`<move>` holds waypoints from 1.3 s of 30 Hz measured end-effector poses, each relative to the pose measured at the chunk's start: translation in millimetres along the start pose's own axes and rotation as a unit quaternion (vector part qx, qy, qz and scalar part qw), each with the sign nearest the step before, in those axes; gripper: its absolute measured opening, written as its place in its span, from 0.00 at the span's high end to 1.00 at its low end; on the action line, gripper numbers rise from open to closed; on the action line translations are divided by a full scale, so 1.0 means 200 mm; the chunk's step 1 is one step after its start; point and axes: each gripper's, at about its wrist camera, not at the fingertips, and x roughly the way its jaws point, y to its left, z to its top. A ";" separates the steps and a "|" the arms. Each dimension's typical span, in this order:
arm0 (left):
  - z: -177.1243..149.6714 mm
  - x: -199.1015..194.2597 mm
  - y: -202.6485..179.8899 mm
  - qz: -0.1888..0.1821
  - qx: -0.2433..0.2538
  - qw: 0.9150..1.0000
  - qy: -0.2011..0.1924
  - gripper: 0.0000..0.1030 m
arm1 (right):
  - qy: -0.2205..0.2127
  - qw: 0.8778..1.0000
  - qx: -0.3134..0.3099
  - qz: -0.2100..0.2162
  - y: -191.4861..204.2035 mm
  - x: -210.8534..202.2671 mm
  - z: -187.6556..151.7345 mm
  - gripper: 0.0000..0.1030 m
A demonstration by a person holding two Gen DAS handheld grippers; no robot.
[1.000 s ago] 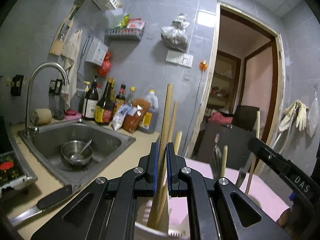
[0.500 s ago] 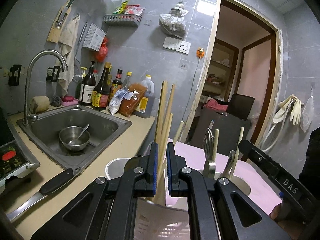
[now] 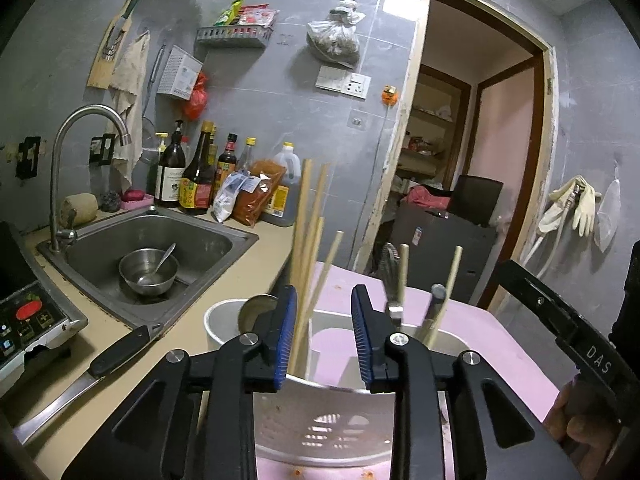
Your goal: Organize utensils
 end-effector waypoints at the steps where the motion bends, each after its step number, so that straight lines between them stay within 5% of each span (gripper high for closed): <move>1: 0.00 0.00 -0.01 -0.001 0.003 1.000 0.001 0.74 | 0.001 1.000 0.000 -0.004 -0.01 -0.02 0.00 0.52; 11: -0.04 -0.09 -0.14 -0.017 0.002 1.000 0.015 0.41 | -0.008 0.999 0.031 -0.042 -0.17 -0.28 -0.01 0.20; 21: -0.12 -0.16 -0.33 -0.030 0.019 0.999 0.027 0.06 | -0.002 0.994 0.046 -0.099 -0.35 -0.57 -0.06 0.04; 39: -0.37 -0.34 -0.59 -0.019 0.093 0.994 0.060 0.04 | 0.033 0.986 0.046 -0.156 -0.26 -0.94 -0.18 0.00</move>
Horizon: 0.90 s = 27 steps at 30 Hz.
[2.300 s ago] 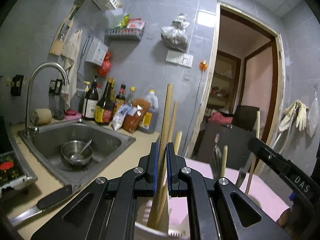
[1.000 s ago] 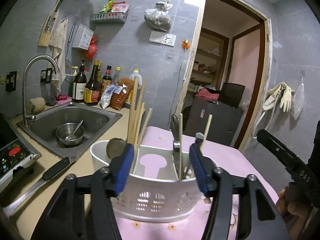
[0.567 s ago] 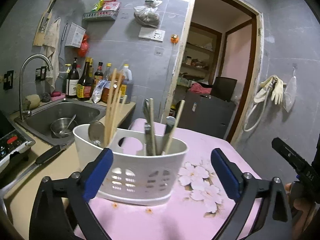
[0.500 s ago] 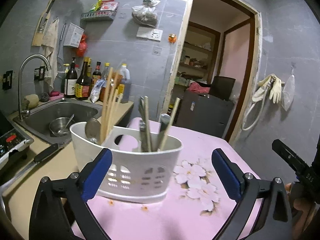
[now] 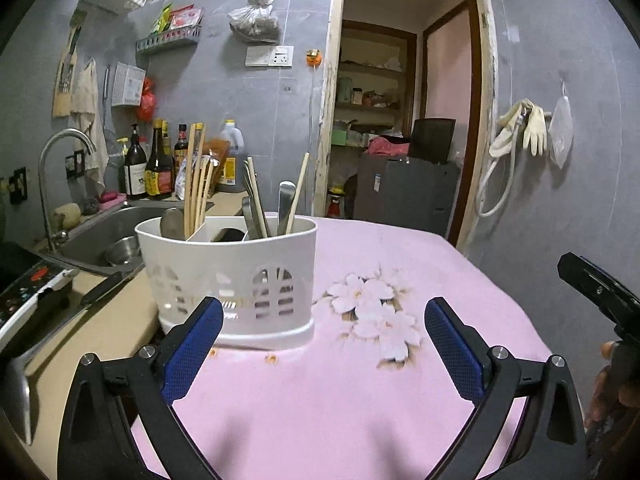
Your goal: Organize utensils
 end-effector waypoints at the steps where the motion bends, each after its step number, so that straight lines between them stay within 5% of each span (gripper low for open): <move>1: -0.01 -0.01 0.00 0.004 0.003 1.000 0.000 0.04 | -0.001 1.000 -0.003 -0.007 0.01 -0.02 -0.02 0.00; 16: -0.13 -0.19 0.06 0.060 -0.023 0.997 -0.050 0.04 | -0.035 0.997 -0.025 -0.061 0.10 -0.16 -0.17 0.00; 27: -0.20 -0.25 0.10 0.058 -0.038 0.995 -0.066 0.04 | -0.031 0.998 -0.027 -0.054 0.11 -0.17 -0.20 0.00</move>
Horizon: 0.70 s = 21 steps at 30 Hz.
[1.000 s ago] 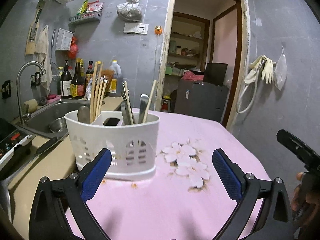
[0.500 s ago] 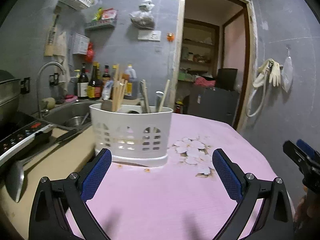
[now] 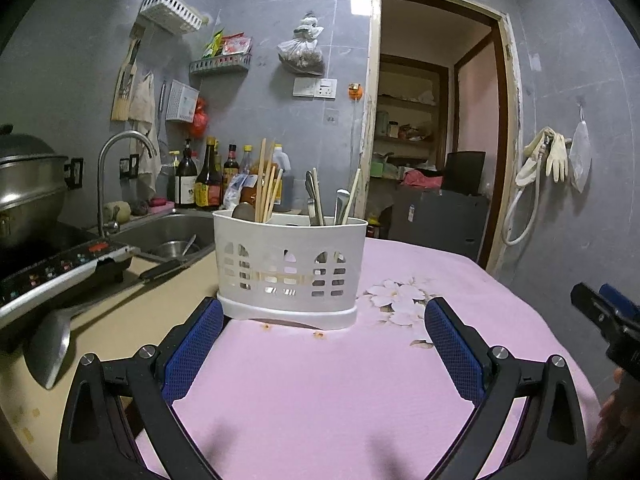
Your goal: Organize utensils
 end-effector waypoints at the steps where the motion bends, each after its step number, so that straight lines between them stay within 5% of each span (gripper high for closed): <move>1: 0.00 0.00 0.00 0.001 -0.004 1.000 0.000 0.04 | 0.000 1.000 -0.003 0.001 0.00 0.00 0.00 0.00; 21: 0.01 -0.04 0.00 0.009 -0.015 1.000 -0.009 0.04 | -0.002 1.000 -0.007 0.005 0.02 -0.01 0.01 0.00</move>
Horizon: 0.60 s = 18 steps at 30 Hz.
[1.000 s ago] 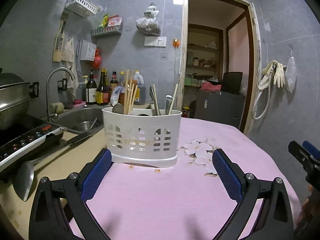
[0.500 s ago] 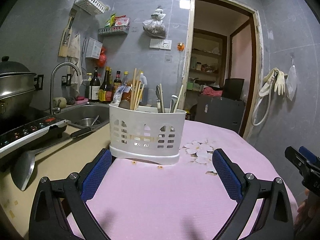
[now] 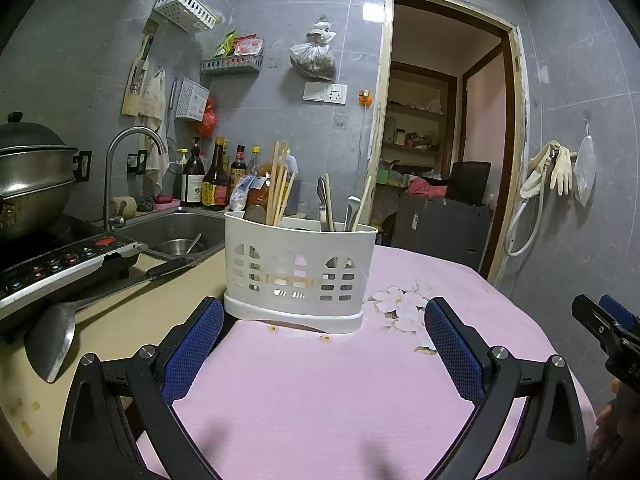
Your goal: Organize utensils
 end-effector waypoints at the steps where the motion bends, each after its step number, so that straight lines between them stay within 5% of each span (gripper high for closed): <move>1: 0.00 0.00 0.00 0.000 0.000 1.000 0.000 0.04 | 0.000 1.000 0.000 0.000 0.00 0.00 0.00 0.00; 18: 0.00 -0.02 -0.02 0.000 -0.002 1.000 -0.001 0.04 | 0.000 1.000 0.000 0.000 0.00 0.00 0.00 0.00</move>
